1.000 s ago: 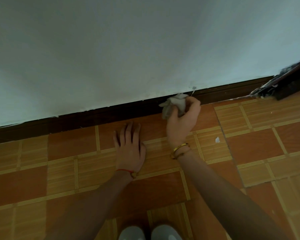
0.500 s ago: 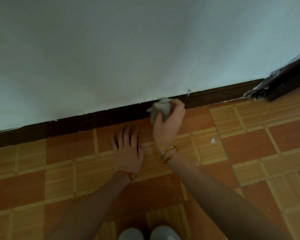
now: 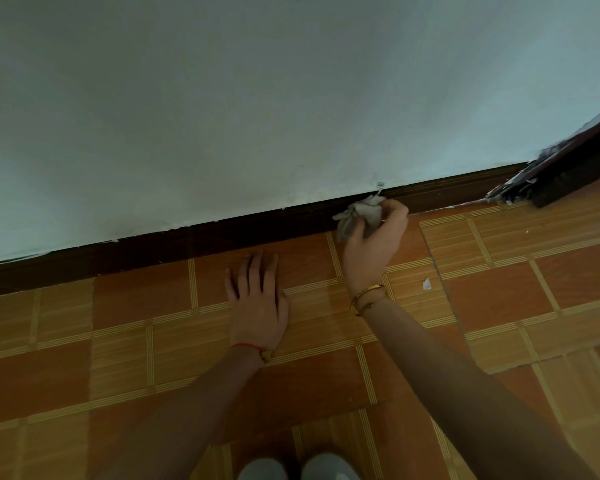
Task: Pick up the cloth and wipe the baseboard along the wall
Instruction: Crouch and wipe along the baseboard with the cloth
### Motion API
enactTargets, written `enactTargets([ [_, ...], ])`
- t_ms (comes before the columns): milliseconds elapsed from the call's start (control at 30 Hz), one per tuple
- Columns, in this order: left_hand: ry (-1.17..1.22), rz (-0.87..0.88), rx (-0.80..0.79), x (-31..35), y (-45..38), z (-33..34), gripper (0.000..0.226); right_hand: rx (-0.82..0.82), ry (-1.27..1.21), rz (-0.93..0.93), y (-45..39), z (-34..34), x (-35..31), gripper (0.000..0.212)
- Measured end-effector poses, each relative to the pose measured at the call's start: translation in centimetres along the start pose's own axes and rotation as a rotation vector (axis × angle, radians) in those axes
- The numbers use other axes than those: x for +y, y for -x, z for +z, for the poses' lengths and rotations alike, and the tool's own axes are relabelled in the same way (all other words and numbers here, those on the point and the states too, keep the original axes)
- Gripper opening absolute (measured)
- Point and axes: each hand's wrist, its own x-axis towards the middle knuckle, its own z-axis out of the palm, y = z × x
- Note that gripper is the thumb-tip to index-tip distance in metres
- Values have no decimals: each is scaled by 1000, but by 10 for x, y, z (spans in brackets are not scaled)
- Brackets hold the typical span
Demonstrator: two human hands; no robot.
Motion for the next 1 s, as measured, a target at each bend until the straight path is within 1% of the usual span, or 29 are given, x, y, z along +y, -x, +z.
enactTargets([
  [67,-3,0,3,0,0,0,60,-78,5,-21,14,8,-4,33],
  [167,-14,8,8,-1,0,1,60,-270,55,-55,43,24,-7,36],
  [200,-18,12,10,-1,0,1,59,-307,66,-74,51,29,-7,36],
  [267,-13,14,16,-2,0,2,58,-329,53,-89,58,34,-7,35],
  [333,-9,14,19,-2,0,1,59,-316,40,-76,51,31,-5,34],
  [367,-8,15,19,-2,0,1,60,-285,45,-53,44,27,-3,34],
  [467,-1,10,21,-2,0,1,59,-65,70,49,11,7,8,35],
  [533,8,6,16,0,0,0,59,25,98,82,-11,-6,16,34],
  [667,14,5,3,0,0,0,59,-3,107,19,-16,-9,13,34],
  [867,2,16,3,-1,1,2,59,-85,5,-123,10,2,-14,28],
  [933,8,14,2,-1,0,1,59,-110,-4,-142,7,0,-16,27],
  [1000,14,11,7,-2,1,1,59,-85,3,-126,-2,-5,-13,29],
])
